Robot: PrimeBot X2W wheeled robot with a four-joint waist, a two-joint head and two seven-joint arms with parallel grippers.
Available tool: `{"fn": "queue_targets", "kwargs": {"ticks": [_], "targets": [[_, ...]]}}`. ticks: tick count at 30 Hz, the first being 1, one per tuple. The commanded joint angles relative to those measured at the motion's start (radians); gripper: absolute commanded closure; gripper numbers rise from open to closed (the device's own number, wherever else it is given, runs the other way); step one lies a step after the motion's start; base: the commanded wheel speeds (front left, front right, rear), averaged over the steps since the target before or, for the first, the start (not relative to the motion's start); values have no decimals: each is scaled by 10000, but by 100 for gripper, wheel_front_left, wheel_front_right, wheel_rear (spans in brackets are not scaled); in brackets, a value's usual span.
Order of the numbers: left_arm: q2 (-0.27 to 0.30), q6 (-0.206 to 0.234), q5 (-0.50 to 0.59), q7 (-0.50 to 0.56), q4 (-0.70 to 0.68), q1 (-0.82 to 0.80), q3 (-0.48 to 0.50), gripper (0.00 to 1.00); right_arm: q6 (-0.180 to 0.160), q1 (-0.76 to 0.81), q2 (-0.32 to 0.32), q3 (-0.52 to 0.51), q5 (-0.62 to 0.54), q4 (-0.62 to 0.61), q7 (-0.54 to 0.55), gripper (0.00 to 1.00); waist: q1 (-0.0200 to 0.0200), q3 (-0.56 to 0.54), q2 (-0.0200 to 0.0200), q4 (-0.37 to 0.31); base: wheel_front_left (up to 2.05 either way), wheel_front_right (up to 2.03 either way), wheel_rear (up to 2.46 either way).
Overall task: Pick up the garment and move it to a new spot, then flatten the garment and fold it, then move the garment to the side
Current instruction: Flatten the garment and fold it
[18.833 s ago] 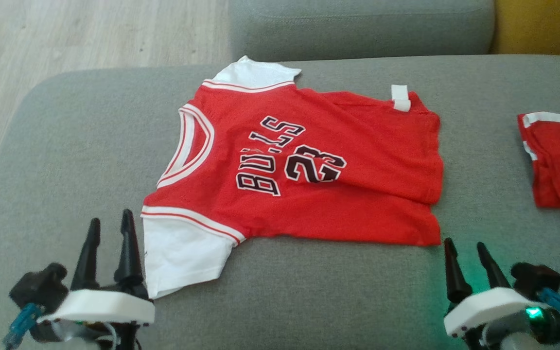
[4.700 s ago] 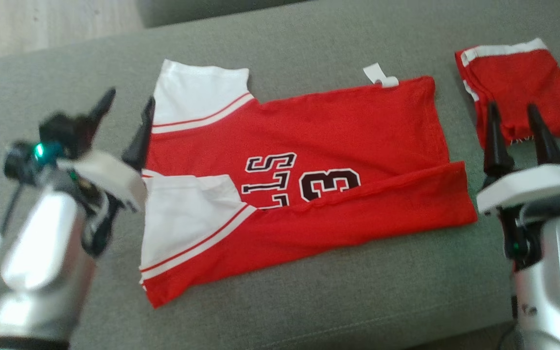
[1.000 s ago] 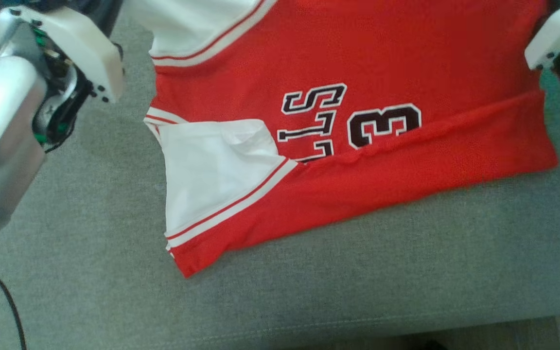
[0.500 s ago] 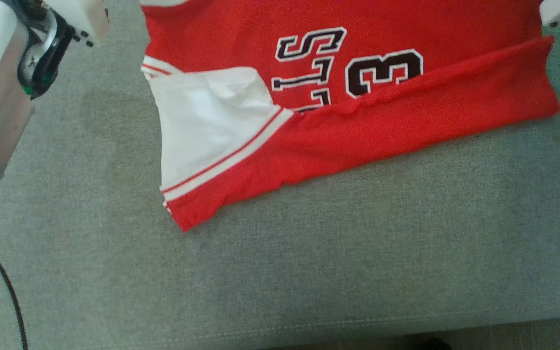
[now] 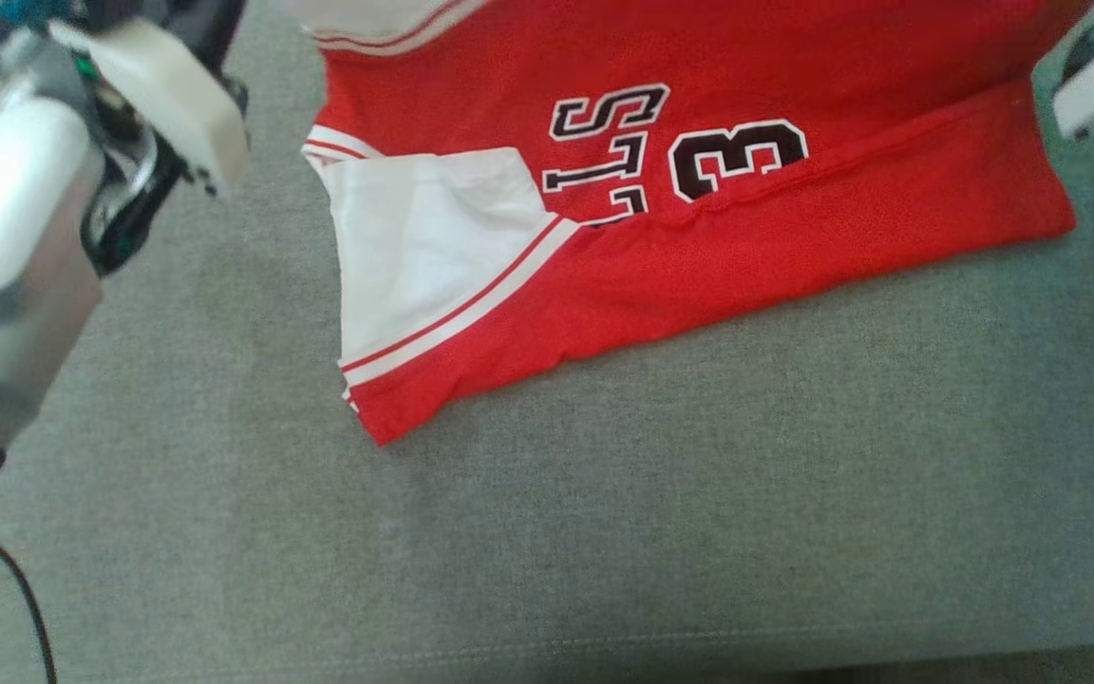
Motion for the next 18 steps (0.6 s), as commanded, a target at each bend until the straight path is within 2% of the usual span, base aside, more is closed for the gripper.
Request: {"fn": "queue_targets", "kwargs": {"ticks": [1, 8, 18], "targets": [[577, -69, -105, 13, -330, -177, 324, 100, -9, 296, -394, 206, 215, -336, -59, 100, 1, -191, -1, 98, 0, 0, 0], [943, -216, -806, 815, -1438, 761, 45, 100, -9, 1062, -1148, 896, 758, -664, 177, 100, 1, -712, -1, 253, 0, 0, 0], [1646, -298, -1482, 1908, -3062, 1862, -513, 100, -9, 1845, -1902, 1919, 1269, -1099, 915, 100, 1, -1147, -1, 295, 0, 0, 0]]}}
